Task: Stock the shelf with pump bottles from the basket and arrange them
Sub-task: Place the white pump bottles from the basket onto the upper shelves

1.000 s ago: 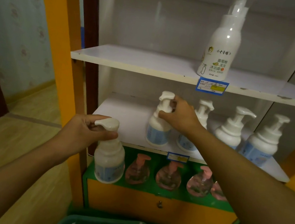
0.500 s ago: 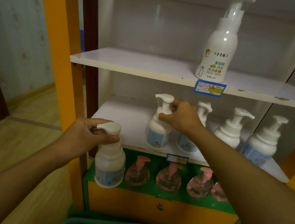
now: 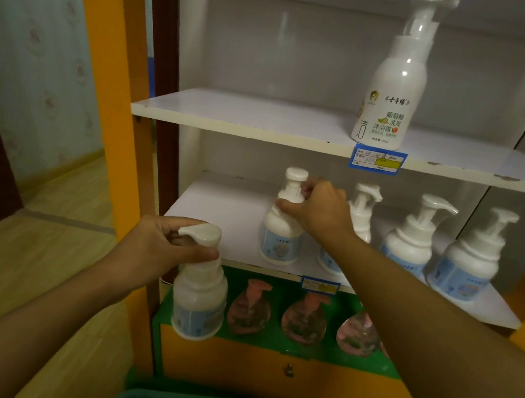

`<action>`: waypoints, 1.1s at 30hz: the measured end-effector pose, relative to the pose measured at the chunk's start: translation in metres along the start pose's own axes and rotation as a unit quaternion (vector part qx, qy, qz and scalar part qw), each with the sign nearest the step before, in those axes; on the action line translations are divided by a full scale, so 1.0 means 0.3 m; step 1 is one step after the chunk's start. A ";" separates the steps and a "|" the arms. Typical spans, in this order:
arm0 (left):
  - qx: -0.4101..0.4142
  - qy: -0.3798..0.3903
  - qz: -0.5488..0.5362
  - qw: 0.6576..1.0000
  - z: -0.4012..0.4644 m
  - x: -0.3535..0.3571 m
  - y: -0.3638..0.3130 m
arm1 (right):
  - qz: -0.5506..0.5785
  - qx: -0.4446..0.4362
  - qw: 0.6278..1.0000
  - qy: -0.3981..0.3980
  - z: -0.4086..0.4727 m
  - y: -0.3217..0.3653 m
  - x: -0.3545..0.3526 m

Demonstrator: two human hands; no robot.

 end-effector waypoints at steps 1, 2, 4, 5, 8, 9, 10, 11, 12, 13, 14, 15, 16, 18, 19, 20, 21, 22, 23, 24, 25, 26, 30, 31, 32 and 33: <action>0.000 -0.001 0.000 1.000 -0.001 0.000 0.000 | -0.001 0.003 1.000 -0.005 -0.001 0.003 0.003; 0.001 -0.003 0.000 1.000 -0.002 -0.001 0.000 | -0.002 0.005 1.000 -0.009 -0.003 0.004 0.007; 0.006 -0.007 -0.004 1.000 -0.002 -0.005 0.001 | -0.002 0.005 1.000 -0.017 -0.006 0.000 0.013; 0.008 -0.007 -0.007 1.000 -0.002 -0.007 0.000 | -0.002 0.004 1.000 -0.020 -0.008 -0.003 0.014; 0.018 -0.003 -0.020 1.000 -0.002 -0.005 -0.010 | -0.001 0.003 1.000 -0.018 -0.013 -0.009 0.015; 0.019 -0.001 -0.022 1.000 -0.003 -0.003 -0.013 | -0.003 0.001 1.000 -0.016 -0.013 -0.009 0.014; 0.018 -0.001 -0.022 1.000 -0.004 -0.003 -0.016 | -0.004 -0.001 1.000 -0.013 -0.013 -0.009 0.013; 0.017 -0.003 -0.025 1.000 -0.006 -0.002 -0.018 | -0.003 -0.003 1.000 -0.009 -0.016 -0.010 0.012; 0.017 -0.007 -0.029 0.999 -0.007 -0.002 -0.019 | 0.005 -0.004 1.000 -0.008 -0.020 -0.011 0.010; 0.017 -0.012 -0.036 0.999 -0.009 -0.002 -0.020 | 0.018 -0.002 1.000 -0.008 -0.028 -0.015 0.005; 0.017 -0.018 -0.042 0.999 -0.010 -0.005 -0.021 | 0.033 0.000 0.999 -0.013 -0.041 -0.021 -0.001; 0.015 -0.025 -0.047 0.998 -0.010 -0.007 -0.024 | 0.047 -0.003 0.999 -0.024 -0.058 -0.028 -0.007; 0.014 -0.031 -0.051 0.998 -0.011 -0.009 -0.029 | 0.061 -0.011 0.997 -0.042 -0.078 -0.035 -0.013; 0.015 -0.036 -0.051 0.998 -0.008 -0.005 -0.044 | 0.094 -0.044 0.991 -0.089 -0.122 -0.043 -0.025; 0.019 -0.037 -0.050 0.998 -0.007 0.002 -0.055 | 0.115 -0.064 0.986 -0.103 -0.145 -0.040 -0.032; 0.025 -0.037 -0.048 0.998 -0.005 0.011 -0.070 | 0.139 -0.086 0.981 -0.101 -0.166 -0.031 -0.036; 0.032 -0.039 -0.046 0.998 -0.001 0.022 -0.086 | 0.157 -0.109 0.979 -0.074 -0.188 -0.017 -0.037; 0.040 -0.043 -0.041 0.997 0.004 0.033 -0.101 | 0.164 -0.134 0.977 -0.023 -0.211 0.002 -0.033; 0.048 -0.047 -0.032 0.997 0.012 0.042 -0.115 | 0.162 -0.157 0.973 0.042 -0.235 0.025 -0.026; 0.054 -0.053 -0.023 0.997 0.021 0.050 -0.126 | 0.158 -0.171 0.967 0.106 -0.256 0.049 -0.017; 0.057 -0.058 -0.018 0.996 0.028 0.057 -0.137 | 0.158 -0.177 0.959 0.155 -0.272 0.071 -0.007; 0.057 -0.062 -0.019 0.996 0.034 0.062 -0.146 | 0.163 -0.179 0.954 0.179 -0.282 0.089 0.001; 0.059 -0.064 -0.015 0.996 0.042 0.068 -0.151 | 0.173 -0.173 0.958 0.152 -0.284 0.134 0.003; 0.061 -0.062 -0.016 0.996 0.041 0.064 -0.148 | 0.171 -0.173 0.958 0.154 -0.286 0.142 0.005; 0.061 -0.056 -0.018 0.996 0.041 0.060 -0.146 | 0.171 -0.179 0.956 0.159 -0.288 0.150 0.010; 0.061 -0.047 -0.019 0.997 0.042 0.055 -0.143 | 0.172 -0.187 0.953 0.164 -0.291 0.157 0.017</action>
Point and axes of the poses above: each hand's wrist, its own z-axis towards the middle knuckle, its own x-axis out of the palm, y = z × x, the point moved 1 cm from there along z, towards the middle knuckle, and after that the axes turned 5 degrees about -z, right-handed, at the moved point
